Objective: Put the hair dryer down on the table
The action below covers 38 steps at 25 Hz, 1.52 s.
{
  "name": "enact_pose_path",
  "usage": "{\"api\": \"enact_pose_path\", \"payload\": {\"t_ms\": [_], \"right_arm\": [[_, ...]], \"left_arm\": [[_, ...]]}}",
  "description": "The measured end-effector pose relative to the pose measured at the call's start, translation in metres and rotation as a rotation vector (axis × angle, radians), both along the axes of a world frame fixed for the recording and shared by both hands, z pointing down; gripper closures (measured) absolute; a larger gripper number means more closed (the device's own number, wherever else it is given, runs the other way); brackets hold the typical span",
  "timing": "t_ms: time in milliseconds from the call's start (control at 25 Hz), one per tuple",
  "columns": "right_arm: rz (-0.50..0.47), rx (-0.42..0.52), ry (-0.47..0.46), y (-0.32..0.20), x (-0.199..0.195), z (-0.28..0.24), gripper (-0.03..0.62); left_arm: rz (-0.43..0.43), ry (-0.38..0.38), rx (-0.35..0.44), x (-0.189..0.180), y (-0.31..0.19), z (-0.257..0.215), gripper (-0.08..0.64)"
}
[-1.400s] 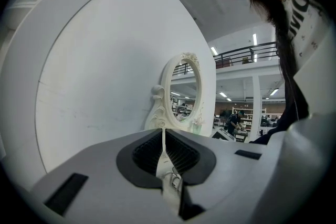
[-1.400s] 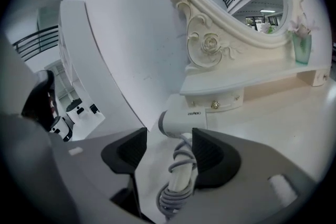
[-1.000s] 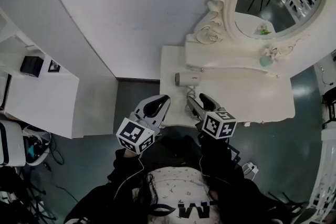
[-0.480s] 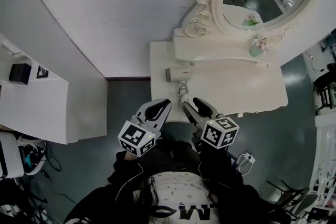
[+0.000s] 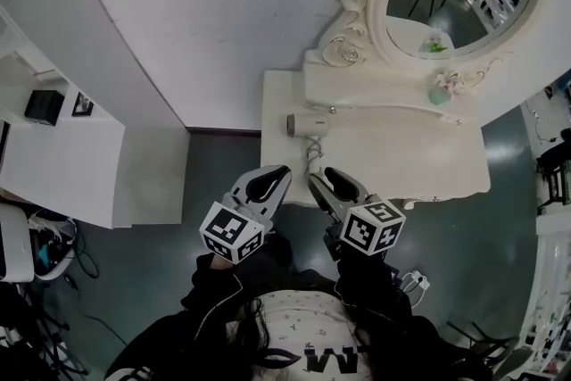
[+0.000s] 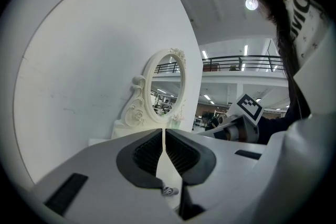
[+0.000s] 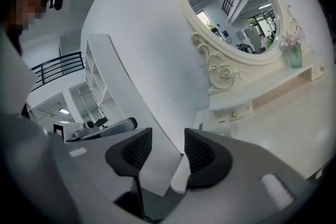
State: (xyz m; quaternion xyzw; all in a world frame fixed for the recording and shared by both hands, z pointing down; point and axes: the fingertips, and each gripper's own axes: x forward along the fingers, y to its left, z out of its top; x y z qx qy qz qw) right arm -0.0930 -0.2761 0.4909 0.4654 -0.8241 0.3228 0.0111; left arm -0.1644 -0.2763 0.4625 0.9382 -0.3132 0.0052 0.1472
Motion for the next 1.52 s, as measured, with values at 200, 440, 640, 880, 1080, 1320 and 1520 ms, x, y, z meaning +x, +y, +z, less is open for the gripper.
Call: {"api": "enact_pose_path", "payload": {"t_ms": [200,440,640,880,1080,1320,1520], "right_arm": [[-0.007,0.029,-0.008,0.022,0.012,-0.011,0.400],[-0.012,0.049,-0.031,0.059,0.035,-0.016,0.408],[-0.039,0.066,-0.048,0.095,0.048,-0.018,0.440],[-0.074,0.076,-0.064,0.145,0.060,-0.019,0.493],[-0.113,0.085,-0.071,0.186,0.062,-0.018,0.525],[-0.159,0.082,-0.074,0.234,0.065,-0.012,0.537],[-0.195,0.094,-0.052,0.267,0.065,-0.011,0.537]], "left_arm": [[0.001,-0.008,0.016,0.015,0.020,-0.007,0.560],[0.003,-0.026,0.031,0.040,0.058,-0.012,0.560],[-0.016,-0.042,0.043,0.055,0.095,-0.015,0.558],[-0.032,-0.061,0.048,0.071,0.151,-0.016,0.558],[-0.059,-0.074,0.051,0.074,0.193,-0.013,0.558],[-0.075,-0.083,0.048,0.081,0.240,-0.007,0.558],[-0.079,-0.090,0.056,0.086,0.274,-0.007,0.560]]}}
